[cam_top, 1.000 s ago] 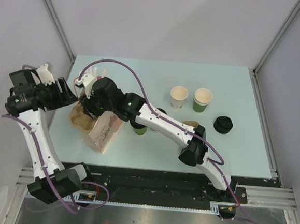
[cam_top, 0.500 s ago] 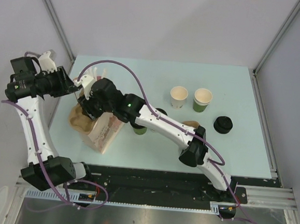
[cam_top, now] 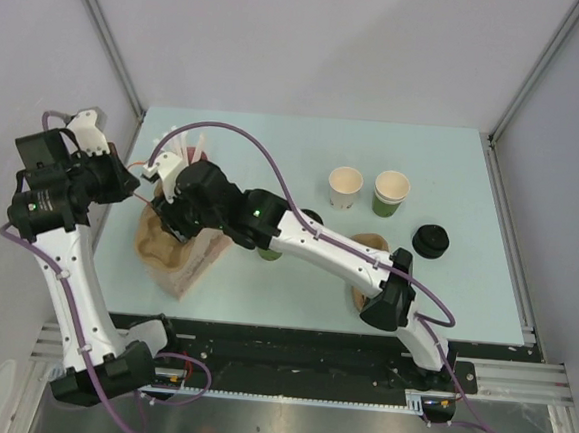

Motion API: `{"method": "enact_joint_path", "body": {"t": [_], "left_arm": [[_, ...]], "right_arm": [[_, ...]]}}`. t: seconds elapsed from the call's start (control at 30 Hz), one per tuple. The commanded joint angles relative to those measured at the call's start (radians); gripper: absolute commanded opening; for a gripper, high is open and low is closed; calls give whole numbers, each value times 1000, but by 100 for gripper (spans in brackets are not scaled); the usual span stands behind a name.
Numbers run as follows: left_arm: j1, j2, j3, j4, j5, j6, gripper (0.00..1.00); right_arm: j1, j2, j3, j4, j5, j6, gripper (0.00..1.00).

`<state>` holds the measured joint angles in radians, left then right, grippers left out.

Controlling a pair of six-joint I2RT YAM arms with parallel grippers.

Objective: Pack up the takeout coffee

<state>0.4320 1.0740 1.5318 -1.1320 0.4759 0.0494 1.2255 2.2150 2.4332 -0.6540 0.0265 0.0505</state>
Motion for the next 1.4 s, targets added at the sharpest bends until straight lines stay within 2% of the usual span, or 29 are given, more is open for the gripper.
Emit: {"method": "enact_joint_path", "body": {"t": [0.0, 0.23, 0.43, 0.57, 0.73, 0.93, 1.1, 1.2, 1.37], "left_arm": [[8, -17, -6, 57, -121, 4, 0], [8, -5, -33, 55, -128, -6, 0], [10, -2, -45, 55, -120, -26, 0], [8, -2, -42, 55, -137, -20, 1], [7, -2, -32, 57, -123, -13, 1], [7, -6, -39, 54, -56, -10, 1], [7, -35, -77, 54, -16, -22, 0], [7, -52, -100, 54, -19, -26, 1], [5, -66, -117, 54, -2, -28, 0]], "right_arm": [[8, -41, -31, -90, 93, -9, 0], [-4, -52, -36, -90, 27, 17, 0], [-20, -75, -13, -82, 140, 159, 0], [-26, -75, 4, -153, 153, 216, 0], [-31, -78, 29, -180, 83, 255, 0], [-37, -66, 125, -121, 59, 301, 0], [-38, -48, 125, -173, 96, 348, 0], [-32, -63, 142, -136, 148, 354, 0], [-31, -61, 153, -70, 139, 362, 0]]}}
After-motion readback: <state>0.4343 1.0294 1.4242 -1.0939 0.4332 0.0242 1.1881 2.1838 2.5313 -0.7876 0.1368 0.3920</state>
